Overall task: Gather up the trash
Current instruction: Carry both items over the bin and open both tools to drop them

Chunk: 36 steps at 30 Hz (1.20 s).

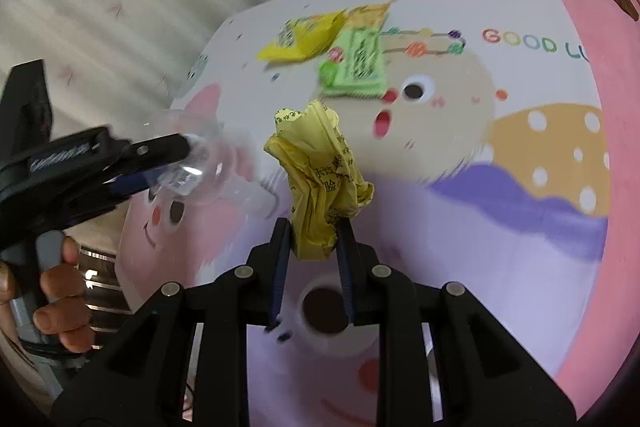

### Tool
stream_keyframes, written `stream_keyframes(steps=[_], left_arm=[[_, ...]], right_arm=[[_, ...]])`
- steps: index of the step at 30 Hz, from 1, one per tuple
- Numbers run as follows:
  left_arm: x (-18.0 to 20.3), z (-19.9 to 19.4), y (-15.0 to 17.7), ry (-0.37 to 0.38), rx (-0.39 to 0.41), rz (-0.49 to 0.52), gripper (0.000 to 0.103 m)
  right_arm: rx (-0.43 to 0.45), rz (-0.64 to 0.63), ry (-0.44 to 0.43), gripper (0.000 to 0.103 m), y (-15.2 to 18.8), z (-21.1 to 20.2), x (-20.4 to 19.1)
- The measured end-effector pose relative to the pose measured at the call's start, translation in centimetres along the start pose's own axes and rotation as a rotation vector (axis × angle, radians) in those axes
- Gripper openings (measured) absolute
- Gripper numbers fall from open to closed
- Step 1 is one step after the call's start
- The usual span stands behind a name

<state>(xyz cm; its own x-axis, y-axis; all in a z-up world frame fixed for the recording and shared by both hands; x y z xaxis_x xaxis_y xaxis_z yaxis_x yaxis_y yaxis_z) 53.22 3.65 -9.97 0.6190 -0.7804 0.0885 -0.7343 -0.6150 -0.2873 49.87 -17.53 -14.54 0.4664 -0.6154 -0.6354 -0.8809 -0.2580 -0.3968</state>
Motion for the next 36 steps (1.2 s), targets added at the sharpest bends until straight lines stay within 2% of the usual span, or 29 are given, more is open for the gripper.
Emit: stream_keyframes(steps=[5,12,17,23,30,36], left_arm=[[-5.6,-4.6,3.4,-0.038,0.049,0.103,0.049],[-13.9,-9.9,7.5,-0.085,0.138,0.209,0.049],[-19.4,-12.6,10.8,-0.05,0.181,0.263,0.049],[-25.7,-15.7,14.2,0.003,0.225,0.358,0.049],[-31.9,-16.3,18.7,0.065,0.22,0.453,0.049],[-35.8,-14.0,23.6,0.085,0.151,0.527,0.049]], right_arm=[[-0.03,-0.024,-0.006,0.02,2.9,0.0,-3.7],[-0.027,-0.058,-0.022,0.02,7.4,0.4,-9.9],[0.002,-0.072,-0.011,0.02,12.0,0.9,-14.8],[0.036,-0.02,0.037,0.02,18.8,1.9,-19.9],[0.058,0.035,0.101,0.02,27.0,4.3,-25.4],[0.032,0.107,0.149,0.02,33.4,6.8,-26.7]])
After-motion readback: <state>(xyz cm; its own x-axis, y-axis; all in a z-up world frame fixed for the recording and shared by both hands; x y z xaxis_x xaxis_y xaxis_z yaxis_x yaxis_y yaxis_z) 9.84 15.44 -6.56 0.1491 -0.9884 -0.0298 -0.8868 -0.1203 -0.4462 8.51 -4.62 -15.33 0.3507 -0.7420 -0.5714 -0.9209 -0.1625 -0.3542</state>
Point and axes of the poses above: each gripper's, at about its wrist camera, not at the fingertips, and z roughly the way its jaws point, x to its right, y to its underside, the point moved 9 cm from there along z, roughly the way its jaws point, and after that the axes turned 14 degrees about -y, right-handed, at the moved point
